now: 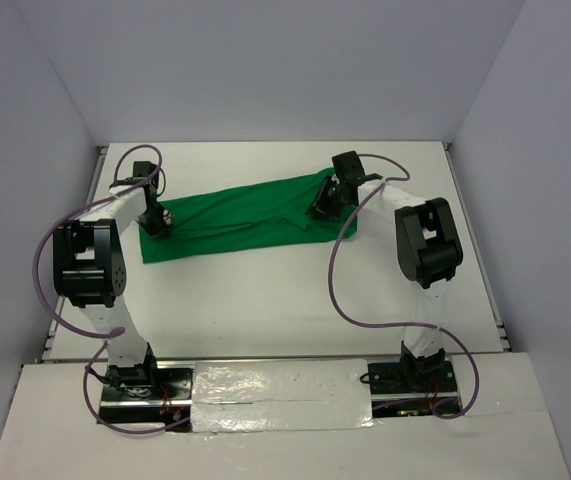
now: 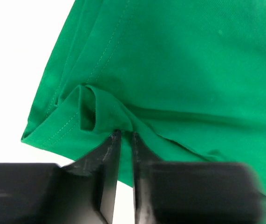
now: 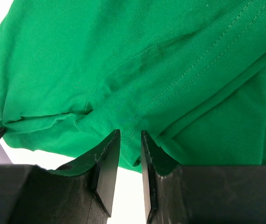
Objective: Fold and stack the t-shirts
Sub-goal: Fold the other side of the tshirt into a rectangle
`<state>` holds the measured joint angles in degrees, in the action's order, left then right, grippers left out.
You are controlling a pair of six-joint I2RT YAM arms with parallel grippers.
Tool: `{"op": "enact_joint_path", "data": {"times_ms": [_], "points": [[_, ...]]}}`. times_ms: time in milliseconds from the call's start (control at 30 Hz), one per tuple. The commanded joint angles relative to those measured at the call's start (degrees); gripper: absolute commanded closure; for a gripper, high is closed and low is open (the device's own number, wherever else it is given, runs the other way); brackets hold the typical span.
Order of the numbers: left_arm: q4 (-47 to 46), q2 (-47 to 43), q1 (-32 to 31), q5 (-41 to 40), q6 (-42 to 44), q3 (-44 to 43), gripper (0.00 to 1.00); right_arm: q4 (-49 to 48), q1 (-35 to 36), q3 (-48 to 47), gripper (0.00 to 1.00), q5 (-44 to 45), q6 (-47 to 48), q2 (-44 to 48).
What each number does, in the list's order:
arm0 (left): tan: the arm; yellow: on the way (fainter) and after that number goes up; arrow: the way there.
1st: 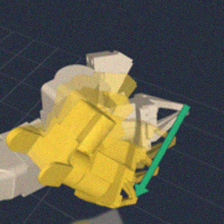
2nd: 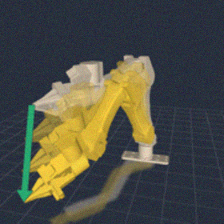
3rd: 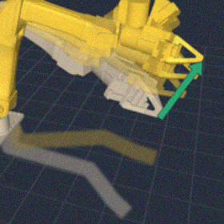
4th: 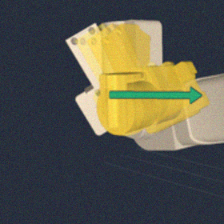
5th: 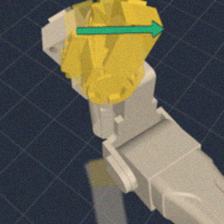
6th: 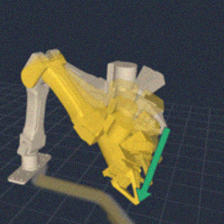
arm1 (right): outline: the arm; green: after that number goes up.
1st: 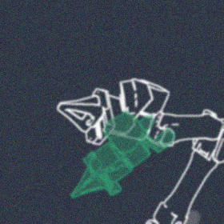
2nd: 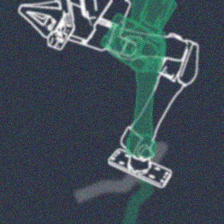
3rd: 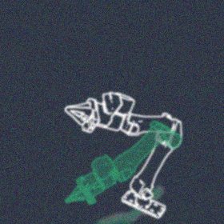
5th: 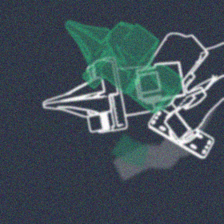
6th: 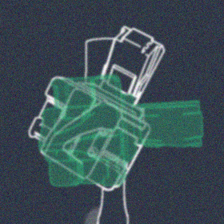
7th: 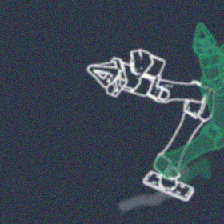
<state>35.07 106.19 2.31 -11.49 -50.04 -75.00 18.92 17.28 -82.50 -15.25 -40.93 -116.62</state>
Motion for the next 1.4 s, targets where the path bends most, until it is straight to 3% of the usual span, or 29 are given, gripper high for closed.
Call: {"op": "enact_joint_path", "data": {"times_ms": [0,33,100,267,400,833,1067,1367], "points": [[0.52,-1.25,0.33,-0.91,-0.23,-1.11,0.79,-0.64,0.39,-2.14,0.69,0.57,-0.38,-0.89],[0.7,-1.6,0.33,-1.25,-0.14,-1.2,0.9,-0.72,0.39,-2.14,0.68,0.57,-0.38,-0.89],[1.23,-1.52,0.42,-1.43,-0.14,-1.9,1.0,-0.64,0.39,-2.14,0.68,0.74,-0.38,-0.63],[3.07,-0.55,0.51,-1.96,-0.23,-3.48,1.0,-0.2,0.39,-2.32,0.67,1.09,-0.21,-0.19],[3.43,-1.42,1.3,-1.44,-0.5,-3.22,1.0,-0.46,0.21,-0.47,0.58,3.73,-0.64,2.79],[3.52,0.59,2.7,0.94,0.12,-5.77,1.0,-2.74,-1.19,3.48,0.47,4.08,-2.93,5.78],[3.16,0.6,2.7,1.11,0.21,-5.15,1.0,-4.15,-1.55,6.74,0.45,4.78,-3.37,9.92],[3.16,0.24,2.79,1.2,0.38,-5.15,1.0,-3.89,-2.6,3.66,0.45,2.33,-3.98,4.65]]}}
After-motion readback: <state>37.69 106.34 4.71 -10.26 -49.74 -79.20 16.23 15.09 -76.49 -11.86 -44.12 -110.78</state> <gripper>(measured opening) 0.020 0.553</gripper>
